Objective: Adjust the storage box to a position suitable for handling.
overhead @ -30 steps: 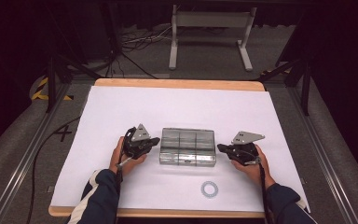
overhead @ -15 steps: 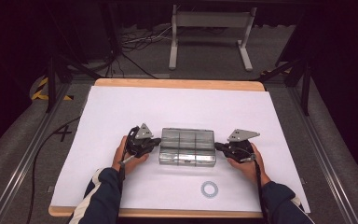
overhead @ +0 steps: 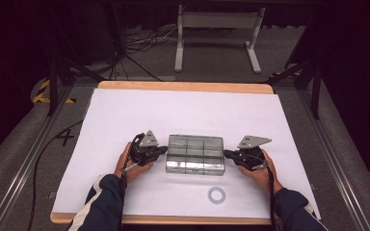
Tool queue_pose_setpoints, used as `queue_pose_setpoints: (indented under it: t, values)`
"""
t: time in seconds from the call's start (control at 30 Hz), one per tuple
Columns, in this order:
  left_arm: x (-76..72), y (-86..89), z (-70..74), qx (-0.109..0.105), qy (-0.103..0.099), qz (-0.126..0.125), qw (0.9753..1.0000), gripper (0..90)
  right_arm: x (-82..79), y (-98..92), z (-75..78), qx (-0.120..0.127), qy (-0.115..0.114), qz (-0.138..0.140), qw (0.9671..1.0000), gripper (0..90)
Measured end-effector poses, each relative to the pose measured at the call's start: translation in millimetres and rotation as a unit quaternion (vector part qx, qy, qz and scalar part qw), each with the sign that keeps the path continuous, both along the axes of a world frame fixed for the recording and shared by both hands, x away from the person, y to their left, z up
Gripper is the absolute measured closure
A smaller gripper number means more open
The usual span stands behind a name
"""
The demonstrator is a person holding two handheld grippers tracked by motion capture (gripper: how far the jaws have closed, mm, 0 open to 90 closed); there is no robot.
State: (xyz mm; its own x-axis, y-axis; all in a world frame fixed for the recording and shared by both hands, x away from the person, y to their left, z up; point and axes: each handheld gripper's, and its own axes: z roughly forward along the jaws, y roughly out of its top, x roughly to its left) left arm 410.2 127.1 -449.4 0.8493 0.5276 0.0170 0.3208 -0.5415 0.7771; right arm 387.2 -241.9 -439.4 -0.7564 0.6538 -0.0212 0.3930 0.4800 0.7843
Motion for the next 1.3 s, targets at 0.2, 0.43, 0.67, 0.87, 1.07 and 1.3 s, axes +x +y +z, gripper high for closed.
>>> queue_pose_setpoints:
  t: [0.2, 0.43, 0.67, 0.87, 1.07, 1.3]
  values:
    - [-5.3, 0.1, 0.0, 0.001, 0.0, -0.004, 1.0, 90.0, -5.4, -1.3, 0.3, -0.003, 0.0, 0.006, 1.0, 90.0]
    - [-16.3, 0.9, 1.1, 0.01, -0.005, -0.017, 0.9998, 90.0, -11.5, -1.6, 0.7, -0.005, 0.0, 0.013, 0.9999, 90.0]
    - [-17.9, 0.0, 0.7, 0.009, -0.004, -0.018, 0.9998, 90.0, -20.7, -1.9, 1.4, -0.016, -0.006, 0.021, 0.9996, 90.0]
    - [-17.9, -0.2, 0.5, 0.008, -0.004, -0.017, 0.9998, 90.0, -22.3, -1.5, 1.0, -0.019, -0.008, 0.021, 0.9995, 90.0]
    - [-18.1, -0.3, 0.5, 0.01, -0.006, -0.018, 0.9998, 90.0, -23.9, -0.4, 1.8, -0.028, -0.014, 0.022, 0.9993, 90.0]
    - [-30.3, 16.5, 7.2, -0.007, -0.017, -0.009, 0.9998, 85.6, -32.6, -8.4, 10.3, -0.012, -0.014, 0.035, 0.9992, 90.0]
